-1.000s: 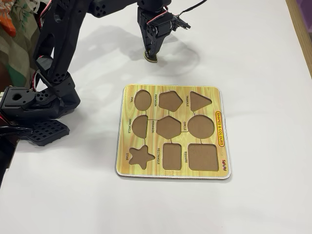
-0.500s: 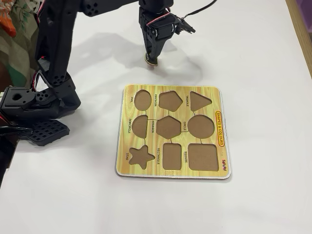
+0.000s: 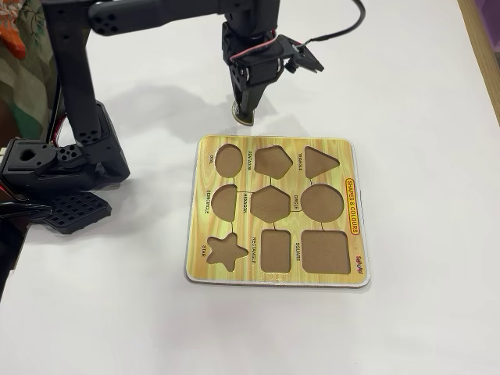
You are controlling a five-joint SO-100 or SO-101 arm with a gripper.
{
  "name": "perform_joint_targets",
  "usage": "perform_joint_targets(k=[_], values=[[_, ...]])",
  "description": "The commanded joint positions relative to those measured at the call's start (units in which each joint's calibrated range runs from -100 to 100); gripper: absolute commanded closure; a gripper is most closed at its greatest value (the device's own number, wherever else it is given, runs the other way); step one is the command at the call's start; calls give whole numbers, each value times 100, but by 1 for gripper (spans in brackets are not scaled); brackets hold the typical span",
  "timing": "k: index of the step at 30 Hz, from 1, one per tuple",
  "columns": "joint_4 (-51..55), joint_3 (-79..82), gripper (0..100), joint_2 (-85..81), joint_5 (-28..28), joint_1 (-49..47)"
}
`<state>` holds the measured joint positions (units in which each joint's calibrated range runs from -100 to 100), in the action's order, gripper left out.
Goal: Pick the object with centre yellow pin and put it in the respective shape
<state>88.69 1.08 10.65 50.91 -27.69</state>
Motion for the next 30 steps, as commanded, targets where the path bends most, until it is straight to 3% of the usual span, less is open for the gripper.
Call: perform_joint_targets(k=[1, 18, 30], values=[[-18, 369, 99, -705, -159, 435], [-18, 2932, 99, -3182, -928, 1734], [-18, 3534, 99, -4095, -1545, 2554]])
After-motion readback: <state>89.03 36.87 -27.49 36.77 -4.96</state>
